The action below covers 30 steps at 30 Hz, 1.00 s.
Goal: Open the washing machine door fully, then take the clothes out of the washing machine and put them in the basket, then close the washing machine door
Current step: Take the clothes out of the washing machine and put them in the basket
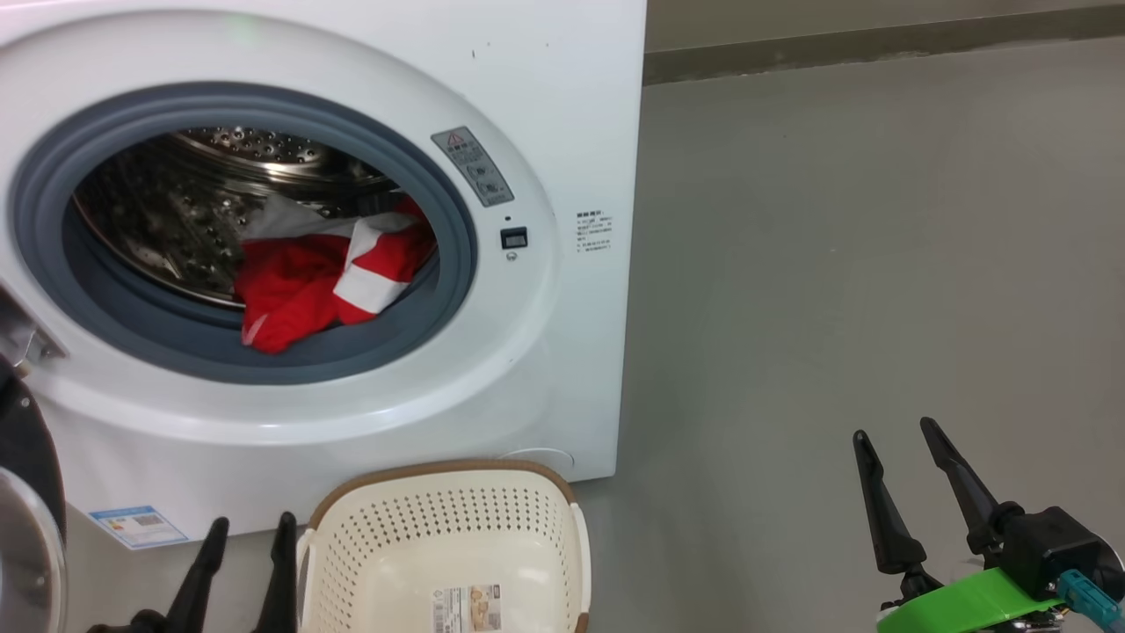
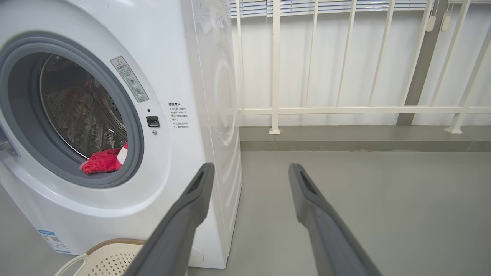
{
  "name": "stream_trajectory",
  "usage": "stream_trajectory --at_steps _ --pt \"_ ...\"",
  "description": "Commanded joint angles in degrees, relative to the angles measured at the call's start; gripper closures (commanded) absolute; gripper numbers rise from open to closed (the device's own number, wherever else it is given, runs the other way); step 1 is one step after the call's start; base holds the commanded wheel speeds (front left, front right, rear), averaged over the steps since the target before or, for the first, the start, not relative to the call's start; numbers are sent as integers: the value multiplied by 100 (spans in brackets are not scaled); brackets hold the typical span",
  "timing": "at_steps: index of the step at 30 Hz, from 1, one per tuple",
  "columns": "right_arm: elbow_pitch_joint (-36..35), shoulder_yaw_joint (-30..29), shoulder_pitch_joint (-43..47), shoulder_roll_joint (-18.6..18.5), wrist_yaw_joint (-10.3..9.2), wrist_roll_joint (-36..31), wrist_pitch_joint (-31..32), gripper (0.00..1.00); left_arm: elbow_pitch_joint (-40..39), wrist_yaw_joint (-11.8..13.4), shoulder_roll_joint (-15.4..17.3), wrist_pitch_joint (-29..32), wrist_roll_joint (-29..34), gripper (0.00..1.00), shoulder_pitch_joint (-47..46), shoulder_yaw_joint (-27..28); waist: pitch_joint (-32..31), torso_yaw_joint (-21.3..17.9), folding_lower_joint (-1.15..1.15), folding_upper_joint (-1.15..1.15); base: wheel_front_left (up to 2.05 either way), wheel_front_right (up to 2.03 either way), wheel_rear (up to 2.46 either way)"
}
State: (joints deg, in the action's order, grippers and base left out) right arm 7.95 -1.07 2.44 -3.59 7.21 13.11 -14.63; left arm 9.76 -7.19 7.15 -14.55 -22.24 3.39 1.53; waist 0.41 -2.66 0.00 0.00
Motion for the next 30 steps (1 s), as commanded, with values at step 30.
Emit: stream_trajectory --at_steps 30 --pt "-65 150 -127 -45 28 -43 -37 0 111 -30 -140 -45 93 0 -334 435 -69 67 0 0 14 -14 0"
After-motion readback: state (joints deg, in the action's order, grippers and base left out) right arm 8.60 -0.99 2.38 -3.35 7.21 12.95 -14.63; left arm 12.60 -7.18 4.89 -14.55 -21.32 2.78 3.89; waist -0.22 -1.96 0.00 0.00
